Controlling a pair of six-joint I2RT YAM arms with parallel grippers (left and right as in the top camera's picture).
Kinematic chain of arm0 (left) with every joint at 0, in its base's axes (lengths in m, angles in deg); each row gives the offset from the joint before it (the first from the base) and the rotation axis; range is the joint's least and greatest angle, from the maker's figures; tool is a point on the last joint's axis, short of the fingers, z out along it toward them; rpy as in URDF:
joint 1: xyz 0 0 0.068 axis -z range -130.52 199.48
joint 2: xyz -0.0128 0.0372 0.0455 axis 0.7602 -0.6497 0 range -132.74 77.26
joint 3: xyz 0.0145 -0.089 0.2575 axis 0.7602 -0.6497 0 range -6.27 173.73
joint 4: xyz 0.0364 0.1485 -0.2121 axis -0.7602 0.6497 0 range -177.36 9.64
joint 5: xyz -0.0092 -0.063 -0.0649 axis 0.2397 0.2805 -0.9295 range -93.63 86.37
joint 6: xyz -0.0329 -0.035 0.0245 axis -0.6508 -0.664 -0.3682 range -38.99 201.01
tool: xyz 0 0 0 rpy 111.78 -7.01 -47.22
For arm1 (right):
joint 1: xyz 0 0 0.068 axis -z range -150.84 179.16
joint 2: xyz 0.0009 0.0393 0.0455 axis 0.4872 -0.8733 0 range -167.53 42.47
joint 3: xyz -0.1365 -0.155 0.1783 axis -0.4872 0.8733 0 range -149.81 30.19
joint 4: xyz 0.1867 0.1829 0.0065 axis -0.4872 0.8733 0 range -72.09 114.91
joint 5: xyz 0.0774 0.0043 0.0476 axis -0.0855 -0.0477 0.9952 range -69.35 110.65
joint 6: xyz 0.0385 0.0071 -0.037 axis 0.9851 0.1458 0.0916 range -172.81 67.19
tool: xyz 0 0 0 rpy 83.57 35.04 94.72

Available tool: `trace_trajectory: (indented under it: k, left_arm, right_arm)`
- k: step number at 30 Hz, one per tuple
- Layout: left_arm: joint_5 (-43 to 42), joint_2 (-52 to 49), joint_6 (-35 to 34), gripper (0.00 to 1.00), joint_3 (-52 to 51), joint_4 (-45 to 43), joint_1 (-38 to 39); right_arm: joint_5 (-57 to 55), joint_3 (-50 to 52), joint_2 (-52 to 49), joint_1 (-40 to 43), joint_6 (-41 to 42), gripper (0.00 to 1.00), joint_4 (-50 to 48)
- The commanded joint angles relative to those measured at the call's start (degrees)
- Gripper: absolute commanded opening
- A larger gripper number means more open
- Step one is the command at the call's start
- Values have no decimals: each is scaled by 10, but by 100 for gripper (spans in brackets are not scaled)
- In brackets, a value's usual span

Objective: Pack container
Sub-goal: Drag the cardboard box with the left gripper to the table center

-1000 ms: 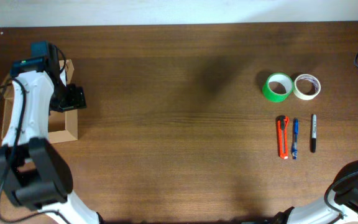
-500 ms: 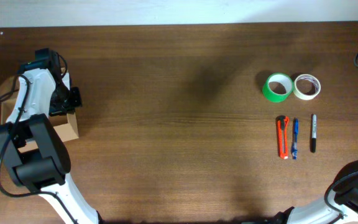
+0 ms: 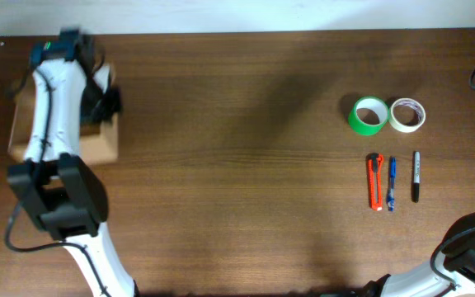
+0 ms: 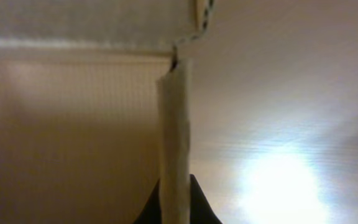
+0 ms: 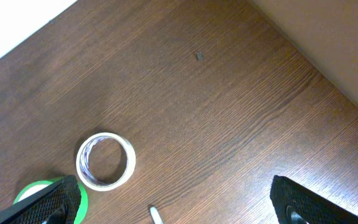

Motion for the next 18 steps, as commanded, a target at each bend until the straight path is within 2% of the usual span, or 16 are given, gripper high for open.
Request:
trace_trajectory:
  k: [1,7,14,18]
  left_arm:
    - [-7,9,-56,1,142,4,79]
    - [-10,9,-122,2,265,13,204]
    - [-9,0,-159,1,270,12,350]
    - [16,-17,-207,2,270,8,413]
  right_arm:
    - [4,-15,-2,3,4,99,7]
    - [4,-15,-2,3,4,99,22]
    - [4,-15,-2,3,4,99,48]
    - [4,-15,-2,2,4,99,62]
